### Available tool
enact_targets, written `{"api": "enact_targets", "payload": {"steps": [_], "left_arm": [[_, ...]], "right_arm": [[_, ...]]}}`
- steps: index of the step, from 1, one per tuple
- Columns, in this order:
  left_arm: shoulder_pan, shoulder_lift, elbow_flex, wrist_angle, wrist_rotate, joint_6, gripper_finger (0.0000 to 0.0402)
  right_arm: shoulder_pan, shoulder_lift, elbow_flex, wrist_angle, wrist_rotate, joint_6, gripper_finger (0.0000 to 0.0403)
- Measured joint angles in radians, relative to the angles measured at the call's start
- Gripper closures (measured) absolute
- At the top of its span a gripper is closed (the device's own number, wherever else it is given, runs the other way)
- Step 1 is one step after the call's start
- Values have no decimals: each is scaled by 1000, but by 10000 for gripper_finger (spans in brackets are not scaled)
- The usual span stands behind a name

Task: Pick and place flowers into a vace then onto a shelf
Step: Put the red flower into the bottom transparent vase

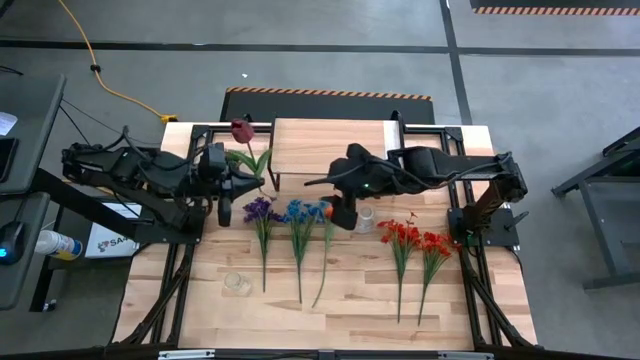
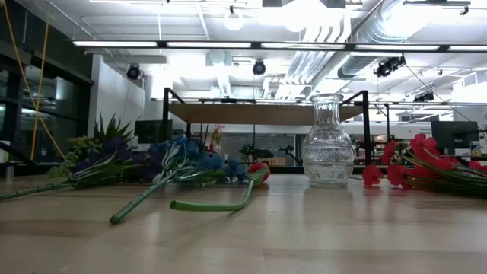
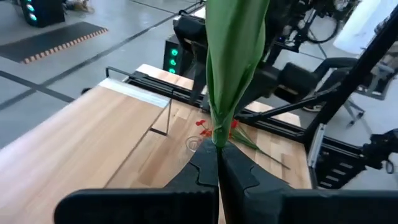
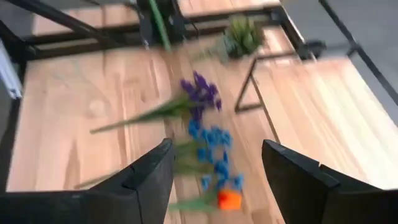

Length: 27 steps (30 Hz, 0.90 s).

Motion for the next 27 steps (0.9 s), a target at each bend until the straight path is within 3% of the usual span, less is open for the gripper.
{"api": "enact_targets", "payload": {"steps": [9,15,27], "left_arm": [[-2,-8,0,-33,150,-142,372],[-96,-8,0,-43,178,-230,372],[-405,25,0,-77,-112,-415,372]], "right_arm": [[1,0,0,-69,38,11,171],[1,0,0,-69,38,-5,171],[1,0,0,-69,37,-21,171]]}}
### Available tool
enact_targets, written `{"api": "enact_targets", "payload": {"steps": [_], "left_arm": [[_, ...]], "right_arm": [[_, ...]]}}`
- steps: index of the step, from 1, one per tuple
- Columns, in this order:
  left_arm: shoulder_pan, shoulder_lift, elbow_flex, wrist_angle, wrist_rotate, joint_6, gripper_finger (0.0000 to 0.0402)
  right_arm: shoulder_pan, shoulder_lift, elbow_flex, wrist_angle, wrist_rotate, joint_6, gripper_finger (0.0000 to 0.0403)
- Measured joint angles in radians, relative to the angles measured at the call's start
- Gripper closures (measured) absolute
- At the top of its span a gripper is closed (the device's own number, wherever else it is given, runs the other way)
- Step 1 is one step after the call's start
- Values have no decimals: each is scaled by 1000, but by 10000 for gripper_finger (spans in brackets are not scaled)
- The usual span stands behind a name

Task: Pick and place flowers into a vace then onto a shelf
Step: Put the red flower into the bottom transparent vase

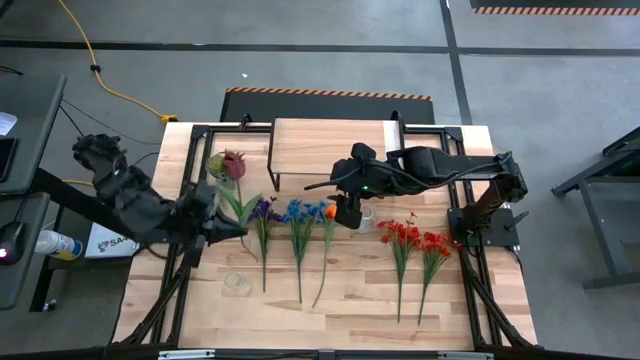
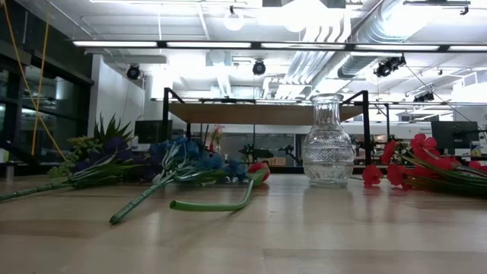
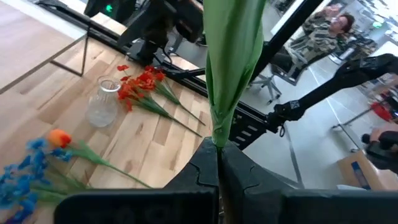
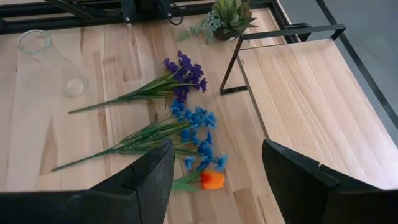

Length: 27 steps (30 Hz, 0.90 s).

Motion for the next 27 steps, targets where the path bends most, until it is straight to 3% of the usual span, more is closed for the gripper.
{"api": "enact_targets", "payload": {"steps": [12,19,27], "left_arm": [[-252,64,0,-231,-285,-294,372],[-329,93,0,-379,-316,-495,372],[-385,128,0,-430,-316,-600,372]], "right_arm": [[0,0,0,0,0,7,171],[0,0,-1,1,0,21,171],[0,0,-1,8,16,27,171]]}}
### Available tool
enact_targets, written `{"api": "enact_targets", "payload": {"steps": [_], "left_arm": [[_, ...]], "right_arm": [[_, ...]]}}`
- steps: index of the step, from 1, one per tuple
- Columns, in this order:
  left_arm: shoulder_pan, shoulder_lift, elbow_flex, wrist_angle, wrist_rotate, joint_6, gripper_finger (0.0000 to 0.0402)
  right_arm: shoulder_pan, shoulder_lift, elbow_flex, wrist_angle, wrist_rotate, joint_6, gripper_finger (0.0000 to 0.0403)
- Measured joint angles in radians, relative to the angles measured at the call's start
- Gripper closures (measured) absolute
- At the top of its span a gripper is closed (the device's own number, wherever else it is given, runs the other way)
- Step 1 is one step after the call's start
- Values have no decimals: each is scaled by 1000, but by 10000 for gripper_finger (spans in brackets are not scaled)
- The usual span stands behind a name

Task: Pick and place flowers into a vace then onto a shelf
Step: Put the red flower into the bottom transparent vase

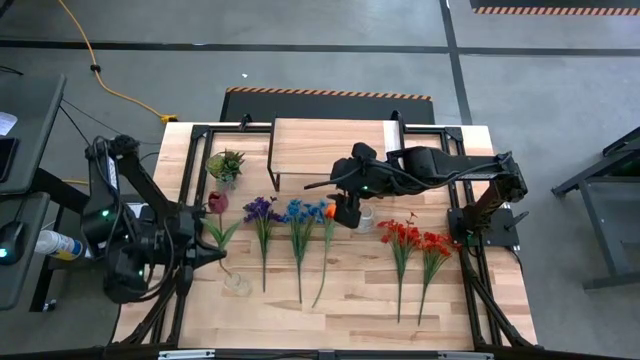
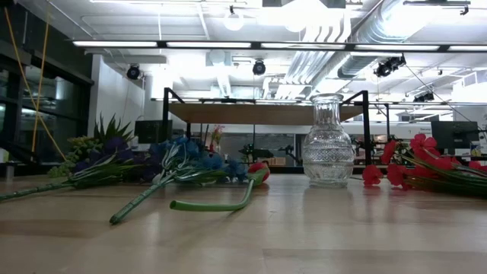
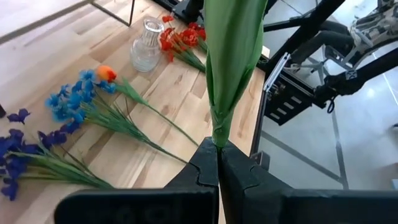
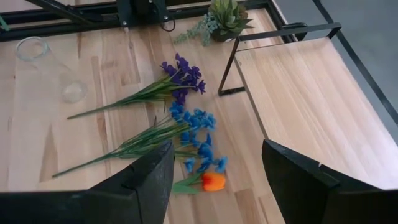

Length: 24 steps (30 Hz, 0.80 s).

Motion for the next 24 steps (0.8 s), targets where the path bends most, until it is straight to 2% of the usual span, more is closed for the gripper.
{"api": "enact_targets", "payload": {"steps": [11,24], "left_arm": [[-1,77,0,-42,41,-84,372],[-1,167,0,-108,37,-140,372]], "right_arm": [[0,0,0,31,6,0,171],[0,0,0,32,-1,21,171]]}}
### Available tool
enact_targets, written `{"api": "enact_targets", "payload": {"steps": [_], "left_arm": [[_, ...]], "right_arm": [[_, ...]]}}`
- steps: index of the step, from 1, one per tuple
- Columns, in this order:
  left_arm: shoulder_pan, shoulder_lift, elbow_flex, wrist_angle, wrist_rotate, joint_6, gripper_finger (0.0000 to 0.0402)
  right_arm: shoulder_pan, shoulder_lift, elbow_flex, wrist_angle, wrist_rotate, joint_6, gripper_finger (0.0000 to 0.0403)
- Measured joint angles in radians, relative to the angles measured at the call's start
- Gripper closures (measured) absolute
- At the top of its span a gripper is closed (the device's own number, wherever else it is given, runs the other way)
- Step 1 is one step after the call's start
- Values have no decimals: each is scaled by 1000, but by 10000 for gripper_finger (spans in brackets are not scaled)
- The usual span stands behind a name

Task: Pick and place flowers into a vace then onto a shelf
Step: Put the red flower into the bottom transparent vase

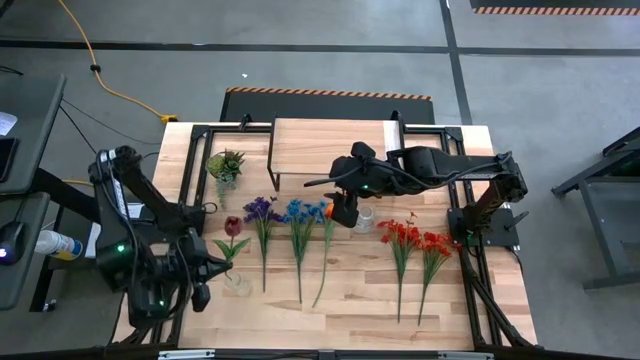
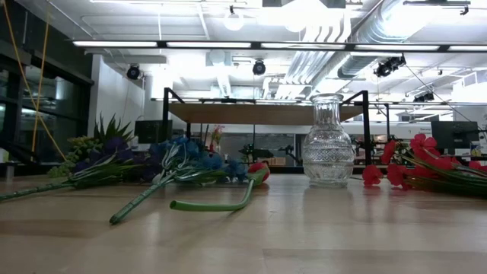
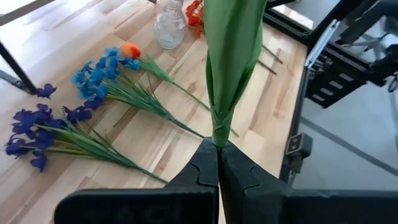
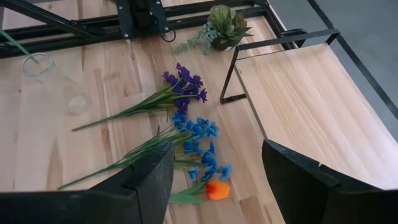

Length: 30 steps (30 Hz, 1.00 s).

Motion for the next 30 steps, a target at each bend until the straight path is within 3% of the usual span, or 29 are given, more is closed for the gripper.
{"api": "enact_targets", "payload": {"steps": [30], "left_arm": [[0,146,0,-86,17,-140,372]], "right_arm": [[0,0,0,6,-42,25,171]]}}
